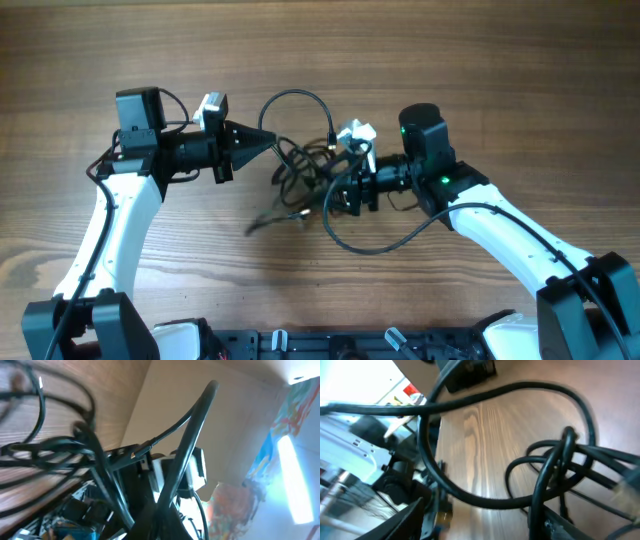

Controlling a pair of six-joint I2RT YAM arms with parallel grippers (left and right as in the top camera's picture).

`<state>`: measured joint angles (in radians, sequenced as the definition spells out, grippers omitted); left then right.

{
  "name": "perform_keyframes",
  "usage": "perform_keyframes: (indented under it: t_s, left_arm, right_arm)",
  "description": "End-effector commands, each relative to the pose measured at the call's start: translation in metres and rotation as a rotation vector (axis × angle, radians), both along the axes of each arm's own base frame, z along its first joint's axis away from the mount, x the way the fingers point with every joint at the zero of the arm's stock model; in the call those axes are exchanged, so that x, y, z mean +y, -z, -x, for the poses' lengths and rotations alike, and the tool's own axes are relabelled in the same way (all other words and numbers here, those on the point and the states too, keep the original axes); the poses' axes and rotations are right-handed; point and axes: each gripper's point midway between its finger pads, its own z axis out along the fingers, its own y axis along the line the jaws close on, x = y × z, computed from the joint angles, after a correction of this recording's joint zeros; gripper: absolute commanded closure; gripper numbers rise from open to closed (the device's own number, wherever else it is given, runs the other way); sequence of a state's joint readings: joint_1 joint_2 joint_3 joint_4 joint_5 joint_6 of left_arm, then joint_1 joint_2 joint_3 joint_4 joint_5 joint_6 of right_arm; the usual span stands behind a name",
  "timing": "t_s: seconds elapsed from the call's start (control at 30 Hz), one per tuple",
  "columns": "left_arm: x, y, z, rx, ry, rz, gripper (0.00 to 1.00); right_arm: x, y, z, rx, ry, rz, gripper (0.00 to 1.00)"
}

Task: Untangle cables

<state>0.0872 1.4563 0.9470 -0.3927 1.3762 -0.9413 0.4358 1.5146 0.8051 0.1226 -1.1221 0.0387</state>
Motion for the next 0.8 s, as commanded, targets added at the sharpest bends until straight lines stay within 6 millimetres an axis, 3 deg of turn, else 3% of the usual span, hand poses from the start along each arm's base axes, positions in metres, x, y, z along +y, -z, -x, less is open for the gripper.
perform_keyframes:
  t_s: [0.0, 0.07, 0.2, 0.3, 0.53, 0.7, 0.77]
  left_arm:
    - [0.000, -0.008, 0.001, 0.016, -0.002, 0.014, 0.96]
    - [0.000, -0.010, 0.002, 0.050, -0.001, 0.030, 0.96]
    - [0.003, -0.010, 0.001, 0.059, -0.013, 0.032, 0.96]
    - [0.009, -0.010, -0.002, 0.060, -0.031, 0.034, 0.96]
    - [0.016, -0.011, -0.004, 0.059, -0.048, 0.039, 0.96]
    - [0.016, -0.011, -0.004, 0.058, -0.048, 0.038, 0.96]
    - [0.016, -0.010, -0.004, 0.059, -0.053, 0.033, 0.96]
  right_arm:
    - [0.001, -0.017, -0.003, -0.196, -0.019, -0.039, 0.28]
    - [-0.003, -0.002, -0.019, -0.189, 0.082, 0.046, 0.27]
    - [-0.015, 0.032, -0.018, -0.066, 0.151, 0.189, 0.24]
    - [-0.024, 0.045, -0.019, -0.071, 0.169, 0.257, 0.24]
    - [-0.041, 0.033, -0.030, -0.171, 0.207, 0.269, 0.21]
    - [-0.035, 0.016, -0.035, -0.282, 0.188, 0.215, 0.21]
    - [-0.024, 0.002, -0.026, -0.310, 0.124, 0.137, 0.22]
